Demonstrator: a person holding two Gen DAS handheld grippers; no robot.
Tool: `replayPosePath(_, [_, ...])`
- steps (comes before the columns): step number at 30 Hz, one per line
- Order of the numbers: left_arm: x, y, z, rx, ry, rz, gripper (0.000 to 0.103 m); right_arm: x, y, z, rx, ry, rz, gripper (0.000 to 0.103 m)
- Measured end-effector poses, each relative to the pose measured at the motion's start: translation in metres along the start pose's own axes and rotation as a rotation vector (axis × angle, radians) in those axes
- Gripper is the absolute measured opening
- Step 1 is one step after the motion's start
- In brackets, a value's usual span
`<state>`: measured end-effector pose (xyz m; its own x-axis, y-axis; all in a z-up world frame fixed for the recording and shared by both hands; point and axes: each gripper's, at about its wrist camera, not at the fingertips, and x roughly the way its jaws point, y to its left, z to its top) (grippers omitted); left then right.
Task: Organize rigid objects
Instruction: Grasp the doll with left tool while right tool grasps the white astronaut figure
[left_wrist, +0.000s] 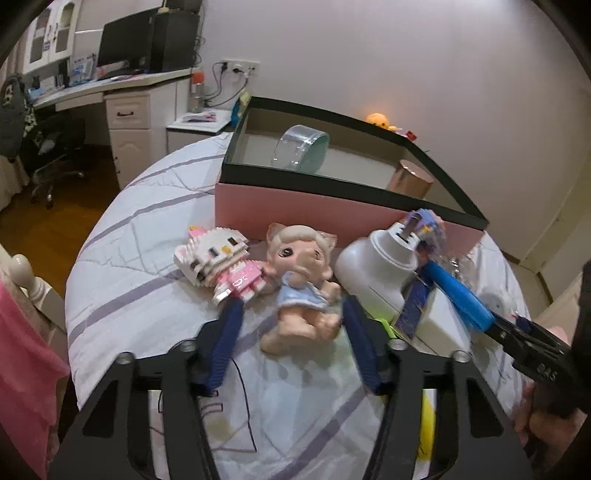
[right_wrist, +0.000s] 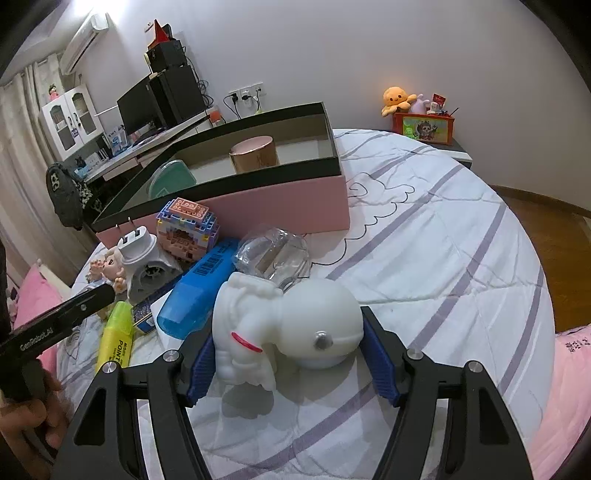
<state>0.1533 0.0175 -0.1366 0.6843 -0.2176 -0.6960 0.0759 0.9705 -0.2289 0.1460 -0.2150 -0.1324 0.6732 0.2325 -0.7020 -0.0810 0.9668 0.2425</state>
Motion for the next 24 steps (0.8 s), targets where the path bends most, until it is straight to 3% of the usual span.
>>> replayPosePath(6, [0.012,-0.007,0.007,0.024,0.023,0.044,0.068,0.006,0.0,0.005,-0.001,0.01,-0.008,0.07])
replayPosePath(7, [0.013,-0.008,0.007,0.027,0.025,0.025,0.049,0.006,0.0,0.005,-0.005,0.01,-0.01,0.07])
replayPosePath(8, [0.016,-0.01,0.008,0.033,0.038,-0.007,0.039,0.005,0.001,0.005,-0.011,0.01,-0.013,0.07])
replayPosePath(24, [0.001,-0.01,0.001,0.047,0.014,-0.06,0.037,-0.013,-0.002,0.001,-0.01,-0.01,-0.01,0.07])
